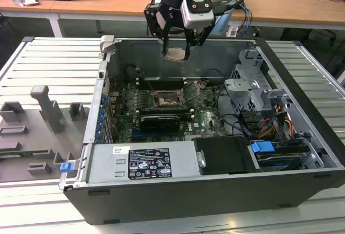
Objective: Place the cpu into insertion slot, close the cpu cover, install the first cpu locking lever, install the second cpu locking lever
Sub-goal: 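Place the cpu into insertion slot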
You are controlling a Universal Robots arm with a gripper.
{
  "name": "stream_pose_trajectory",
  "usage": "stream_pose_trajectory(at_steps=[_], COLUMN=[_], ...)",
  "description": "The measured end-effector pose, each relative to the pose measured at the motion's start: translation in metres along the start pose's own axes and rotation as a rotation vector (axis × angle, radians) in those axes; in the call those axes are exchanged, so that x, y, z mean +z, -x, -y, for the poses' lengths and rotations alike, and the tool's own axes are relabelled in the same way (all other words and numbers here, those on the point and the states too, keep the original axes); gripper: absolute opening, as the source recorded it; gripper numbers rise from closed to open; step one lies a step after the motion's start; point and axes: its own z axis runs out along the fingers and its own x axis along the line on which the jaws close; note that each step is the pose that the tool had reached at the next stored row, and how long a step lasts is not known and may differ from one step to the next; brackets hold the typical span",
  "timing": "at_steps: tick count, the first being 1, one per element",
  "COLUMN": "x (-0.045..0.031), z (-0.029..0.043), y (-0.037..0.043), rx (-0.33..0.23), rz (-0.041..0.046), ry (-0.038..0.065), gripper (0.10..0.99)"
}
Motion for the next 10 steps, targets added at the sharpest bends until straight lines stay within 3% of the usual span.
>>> stream_pose_trajectory(at_steps=[10], x=[0.0001], z=[0.0], y=[0.0], rx=[0.083], rz=[0.0074], ry=[0.002], gripper=[0.525])
